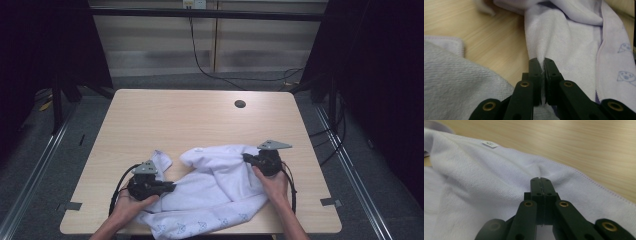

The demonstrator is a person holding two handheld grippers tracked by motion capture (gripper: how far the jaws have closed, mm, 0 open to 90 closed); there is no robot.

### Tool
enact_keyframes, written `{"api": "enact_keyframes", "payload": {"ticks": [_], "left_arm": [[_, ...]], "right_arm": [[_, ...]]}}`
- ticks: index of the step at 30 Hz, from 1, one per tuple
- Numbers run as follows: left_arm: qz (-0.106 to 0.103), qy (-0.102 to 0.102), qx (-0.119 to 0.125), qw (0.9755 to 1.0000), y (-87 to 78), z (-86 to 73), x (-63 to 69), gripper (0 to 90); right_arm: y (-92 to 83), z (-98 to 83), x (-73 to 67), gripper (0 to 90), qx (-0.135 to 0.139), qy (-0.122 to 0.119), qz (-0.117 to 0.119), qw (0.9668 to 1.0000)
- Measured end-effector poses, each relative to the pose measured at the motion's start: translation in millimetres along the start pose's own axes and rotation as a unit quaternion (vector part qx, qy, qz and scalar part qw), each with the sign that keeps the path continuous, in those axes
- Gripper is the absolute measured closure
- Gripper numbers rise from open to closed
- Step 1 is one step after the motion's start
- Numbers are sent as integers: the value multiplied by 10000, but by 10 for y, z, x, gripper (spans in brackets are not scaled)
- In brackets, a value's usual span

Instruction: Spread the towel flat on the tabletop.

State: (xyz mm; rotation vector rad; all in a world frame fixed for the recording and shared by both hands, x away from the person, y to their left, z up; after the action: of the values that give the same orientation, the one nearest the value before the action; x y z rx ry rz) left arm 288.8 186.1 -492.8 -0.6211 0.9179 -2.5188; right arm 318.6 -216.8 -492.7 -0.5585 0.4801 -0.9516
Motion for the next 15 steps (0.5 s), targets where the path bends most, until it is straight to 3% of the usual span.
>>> {"api": "enact_keyframes", "payload": {"ticks": [2,4,5,7,9,11,12,15], "left_arm": [[116,-114,57,9999,-107,-57,-46,860],[132,-375,175,9991,-218,-135,-85,860],[160,-403,212,9988,-261,-171,-92,860],[176,-443,237,9986,-323,-212,-101,858],[84,-464,384,9981,-355,-223,-96,852],[92,-420,379,9984,-348,-197,-72,826],[45,-415,433,9982,-334,-184,-66,812],[38,-285,499,9983,-324,-115,-90,776]], "right_arm": [[-75,-26,166,900,71,189,-250,9995],[-159,-52,319,900,125,325,-570,9978],[-203,-63,387,900,173,432,-609,9971],[-267,-76,461,895,265,612,-433,9968],[-299,-77,440,835,337,482,-386,9975],[-323,-78,383,728,429,472,-105,9979],[-340,-77,340,709,411,381,-160,9983],[-385,-119,251,653,311,317,5,9990]]}}
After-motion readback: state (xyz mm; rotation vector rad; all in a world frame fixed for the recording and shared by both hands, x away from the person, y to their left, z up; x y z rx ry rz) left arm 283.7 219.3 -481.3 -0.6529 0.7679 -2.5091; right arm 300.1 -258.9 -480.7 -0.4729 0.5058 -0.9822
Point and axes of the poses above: each handheld gripper's, and its own axes: y roughly forward along the jaws, z roughly out of its top, x roughly to its right, the point moved 1 cm from there along y, roughly forward along the jaws, and after that the axes turned 4 degrees about -x, right-handed, at the moved point
